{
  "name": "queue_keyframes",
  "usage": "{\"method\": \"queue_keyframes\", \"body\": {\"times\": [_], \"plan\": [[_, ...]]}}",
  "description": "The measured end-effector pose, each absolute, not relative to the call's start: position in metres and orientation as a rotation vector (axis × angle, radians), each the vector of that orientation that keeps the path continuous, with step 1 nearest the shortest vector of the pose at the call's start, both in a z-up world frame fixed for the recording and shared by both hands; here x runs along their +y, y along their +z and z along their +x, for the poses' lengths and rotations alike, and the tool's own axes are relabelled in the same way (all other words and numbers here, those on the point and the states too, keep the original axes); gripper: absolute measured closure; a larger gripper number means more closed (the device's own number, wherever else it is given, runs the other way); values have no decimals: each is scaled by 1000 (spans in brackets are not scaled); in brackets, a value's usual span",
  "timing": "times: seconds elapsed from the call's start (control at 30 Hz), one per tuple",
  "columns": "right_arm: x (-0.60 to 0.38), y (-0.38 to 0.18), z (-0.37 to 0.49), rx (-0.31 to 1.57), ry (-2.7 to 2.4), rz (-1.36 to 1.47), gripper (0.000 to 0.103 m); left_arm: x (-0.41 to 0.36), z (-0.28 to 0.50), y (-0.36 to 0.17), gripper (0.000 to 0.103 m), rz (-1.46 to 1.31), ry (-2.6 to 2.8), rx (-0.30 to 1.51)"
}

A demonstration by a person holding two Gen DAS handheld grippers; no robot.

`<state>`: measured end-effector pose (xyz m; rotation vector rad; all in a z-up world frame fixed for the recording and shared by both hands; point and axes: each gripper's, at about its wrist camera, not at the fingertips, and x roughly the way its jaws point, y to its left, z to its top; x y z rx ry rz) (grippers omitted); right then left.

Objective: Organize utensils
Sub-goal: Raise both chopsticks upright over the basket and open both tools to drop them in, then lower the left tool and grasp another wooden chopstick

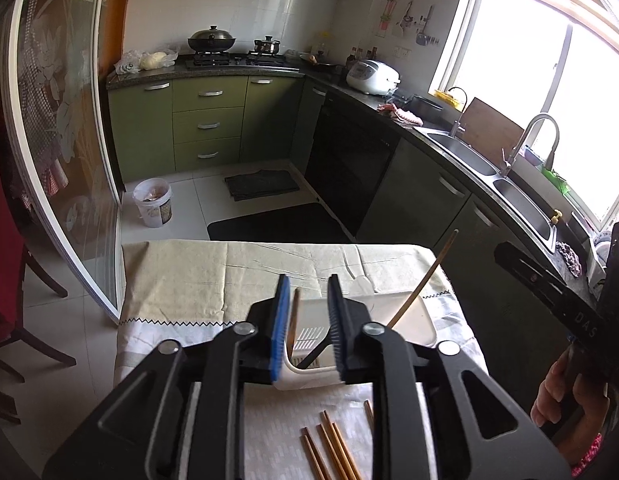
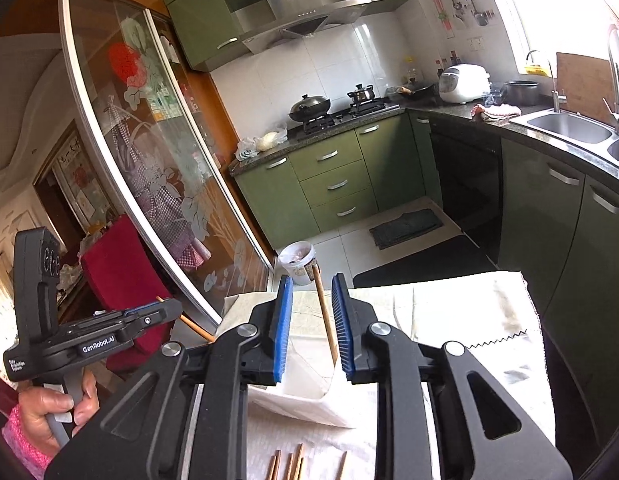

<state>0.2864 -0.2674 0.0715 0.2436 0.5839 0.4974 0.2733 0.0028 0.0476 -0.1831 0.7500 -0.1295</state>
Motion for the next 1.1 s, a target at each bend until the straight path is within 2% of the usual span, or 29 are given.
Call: {"method": "queue_keyframes", "body": {"times": [0.07,0.27,0.33,0.5,0.57,0.6,0.63,0.7,0.8,0.93,1.1], "plan": [[-272,71,272,575,513,243,81,4,270,52,69,-184,-127,740],[-283,72,227,543,555,234,81,5,267,56,67,-207,-141,748],[-286,72,215,538,569,228,72,5,268,57,67,-204,-135,744],[-296,68,182,535,595,192,72,3,252,64,67,-178,-150,726],[-301,58,171,559,601,180,71,2,237,62,61,-171,-159,727],[-304,51,166,574,601,176,66,3,229,59,52,-181,-167,732],[-307,43,162,589,596,172,62,4,219,53,47,-192,-172,740],[-312,27,156,621,583,154,60,3,201,34,45,-204,-177,780],[-314,-2,154,695,561,127,49,3,179,-9,44,-244,-161,894],[-306,-40,154,781,544,87,49,-7,162,-67,45,-269,-142,1036],[-301,-62,153,812,522,76,49,-23,158,-112,46,-270,-115,1154]]}}
